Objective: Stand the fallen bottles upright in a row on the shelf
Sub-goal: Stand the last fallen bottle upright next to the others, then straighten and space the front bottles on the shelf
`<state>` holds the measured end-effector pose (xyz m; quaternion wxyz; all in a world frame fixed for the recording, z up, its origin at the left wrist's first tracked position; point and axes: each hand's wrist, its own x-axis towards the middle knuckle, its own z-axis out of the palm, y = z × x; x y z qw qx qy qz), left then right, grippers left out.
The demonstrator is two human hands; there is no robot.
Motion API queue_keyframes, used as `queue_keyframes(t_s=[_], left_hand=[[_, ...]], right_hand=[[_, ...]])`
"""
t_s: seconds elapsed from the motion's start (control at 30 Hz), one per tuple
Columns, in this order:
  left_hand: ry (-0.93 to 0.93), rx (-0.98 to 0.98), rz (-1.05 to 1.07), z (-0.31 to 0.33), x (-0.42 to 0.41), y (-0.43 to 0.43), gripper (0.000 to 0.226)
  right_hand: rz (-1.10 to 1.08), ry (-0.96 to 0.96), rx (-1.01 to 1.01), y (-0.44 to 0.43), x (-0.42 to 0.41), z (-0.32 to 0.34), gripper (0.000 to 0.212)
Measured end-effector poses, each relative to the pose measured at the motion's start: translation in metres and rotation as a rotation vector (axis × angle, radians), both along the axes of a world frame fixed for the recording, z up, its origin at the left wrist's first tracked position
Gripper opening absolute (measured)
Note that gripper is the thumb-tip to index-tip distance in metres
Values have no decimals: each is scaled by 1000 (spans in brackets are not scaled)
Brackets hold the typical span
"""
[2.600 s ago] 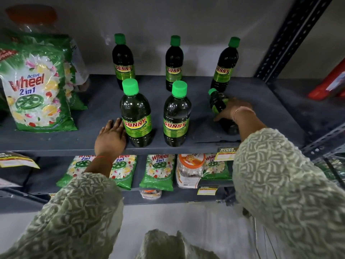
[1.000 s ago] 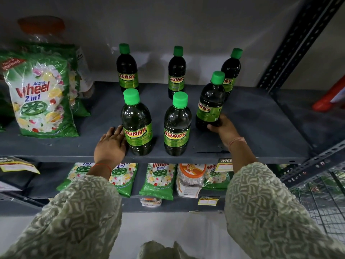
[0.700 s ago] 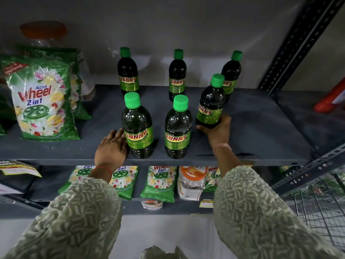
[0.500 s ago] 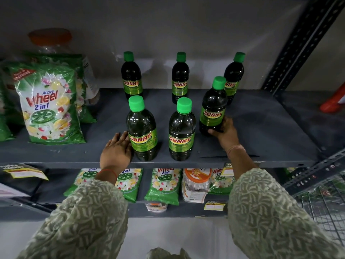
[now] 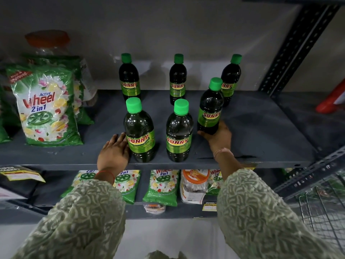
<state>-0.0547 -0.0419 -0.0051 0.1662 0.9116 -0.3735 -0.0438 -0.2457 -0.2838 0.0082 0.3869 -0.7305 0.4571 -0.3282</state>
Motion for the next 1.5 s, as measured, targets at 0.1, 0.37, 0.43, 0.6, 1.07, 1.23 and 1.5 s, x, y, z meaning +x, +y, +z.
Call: queue_keyframes(t_s=[0.1, 0.37, 0.43, 0.6, 1.07, 1.23, 1.5], left_hand=[[-1, -7, -5, 0, 0, 0, 49], [-17, -6, -26, -4, 2, 1, 48], [-7, 6, -21, -4, 3, 1, 49], [15, 20, -43, -9, 7, 0, 49], [-11, -689, 323, 2, -31, 27, 48], [181, -675, -92, -1, -142, 19, 70], [399, -684, 95, 2, -152, -65, 96]], right_hand=[[-7, 7, -8, 9, -6, 2, 59], [-52, 21, -71, 52, -41, -9, 59], [-75, 32, -68, 60, -46, -11, 62], [-115, 17, -68, 72, -55, -13, 58], [-29, -35, 23, 81, -63, -9, 105], [2, -62, 37, 76, -61, -7, 112], [42, -43, -32, 68, -65, -12, 81]])
